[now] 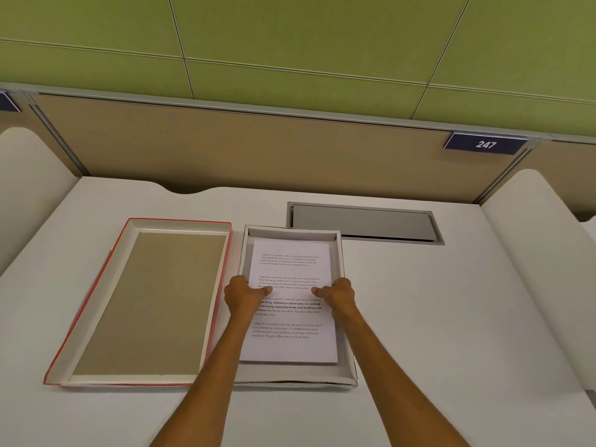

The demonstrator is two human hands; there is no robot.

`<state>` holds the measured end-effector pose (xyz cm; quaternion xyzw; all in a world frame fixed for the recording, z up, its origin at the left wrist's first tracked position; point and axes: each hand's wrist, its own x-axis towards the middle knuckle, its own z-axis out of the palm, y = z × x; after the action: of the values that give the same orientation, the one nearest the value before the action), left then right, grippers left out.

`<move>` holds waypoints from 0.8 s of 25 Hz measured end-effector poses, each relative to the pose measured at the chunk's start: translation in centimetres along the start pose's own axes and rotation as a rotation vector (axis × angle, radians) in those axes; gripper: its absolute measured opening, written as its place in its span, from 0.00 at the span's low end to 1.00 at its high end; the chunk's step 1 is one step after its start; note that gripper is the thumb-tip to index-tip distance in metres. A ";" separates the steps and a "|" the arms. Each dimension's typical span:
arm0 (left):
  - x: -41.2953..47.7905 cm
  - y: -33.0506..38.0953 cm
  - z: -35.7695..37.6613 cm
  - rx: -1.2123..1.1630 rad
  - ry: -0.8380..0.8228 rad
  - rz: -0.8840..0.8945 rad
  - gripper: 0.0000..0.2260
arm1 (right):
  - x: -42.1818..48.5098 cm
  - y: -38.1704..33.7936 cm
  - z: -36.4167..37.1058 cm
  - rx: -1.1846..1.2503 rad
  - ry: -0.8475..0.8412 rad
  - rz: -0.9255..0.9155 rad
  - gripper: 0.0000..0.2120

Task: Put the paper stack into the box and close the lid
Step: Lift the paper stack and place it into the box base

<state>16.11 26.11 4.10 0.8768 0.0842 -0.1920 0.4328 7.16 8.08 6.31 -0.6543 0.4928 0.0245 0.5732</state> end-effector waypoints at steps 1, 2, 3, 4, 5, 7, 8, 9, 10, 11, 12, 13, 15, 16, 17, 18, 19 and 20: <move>0.0 0.1 0.0 0.000 0.003 -0.007 0.18 | 0.0 0.0 0.0 0.015 -0.008 0.010 0.20; 0.0 0.1 0.1 -0.004 0.005 -0.005 0.19 | 0.1 0.0 0.0 0.027 -0.017 0.018 0.21; -0.1 0.2 0.2 -0.005 0.004 -0.003 0.19 | 0.1 -0.1 -0.1 0.030 -0.025 0.027 0.22; -0.2 0.2 0.2 -0.005 0.007 0.001 0.18 | 0.0 -0.2 -0.1 0.028 -0.030 0.031 0.23; -0.5 0.3 0.2 -0.004 0.011 0.004 0.18 | -0.1 -0.3 -0.1 0.027 -0.032 0.030 0.23; -1.0 0.5 0.1 0.003 0.013 0.009 0.17 | -0.2 -0.2 0.0 0.025 -0.026 0.017 0.21; -1.2 0.7 0.0 0.012 0.004 0.014 0.18 | -0.3 -0.2 0.0 0.012 -0.021 0.009 0.20; -1.7 1.0 -0.2 0.032 -0.008 0.018 0.19 | -0.5 -0.3 0.0 -0.013 -0.017 -0.003 0.19; -2.3 1.3 -0.4 0.067 -0.016 0.037 0.20 | -0.6 -0.6 -0.1 -0.036 -0.012 -0.023 0.18; -3.1 1.7 -0.8 0.099 -0.012 0.078 0.20 | -0.7 -1.1 -0.4 -0.062 -0.008 -0.051 0.17; -4.1 1.9 -1.3 0.108 -0.003 0.132 0.20 | -0.6 -1.8 -0.7 -0.095 0.002 -0.095 0.16; -5.4 2.2 -2.0 0.089 -0.003 0.176 0.20 | -0.4 -2.7 -1.2 -0.142 0.019 -0.146 0.14; -8.0 2.2 -3.2 -0.095 -0.095 0.106 0.23 | 0.5 -5.0 -2.1 -0.214 0.038 -0.263 0.17; -9.6 1.9 -3.7 -0.267 -0.214 -0.009 0.24 | 1.2 -6.1 -2.3 -0.243 0.017 -0.325 0.22; -11.1 1.4 -3.9 -0.467 -0.358 -0.155 0.26 | 2.0 -7.1 -2.4 -0.293 -0.024 -0.382 0.25; -12.4 0.9 -3.9 -0.644 -0.503 -0.325 0.26 | 2.9 -7.9 -2.3 -0.367 -0.069 -0.437 0.26; -13.5 0.3 -3.6 -0.770 -0.608 -0.500 0.25 | 3.9 -8.5 -2.0 -0.461 -0.106 -0.487 0.25; -14.4 -0.2 -3.2 -0.860 -0.658 -0.641 0.22 | 5.0 -8.9 -1.6 -0.551 -0.131 -0.521 0.24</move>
<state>3.78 29.02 11.61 0.4507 0.2751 -0.5209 0.6707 14.81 2.50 10.34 -0.8841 0.2473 0.0511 0.3930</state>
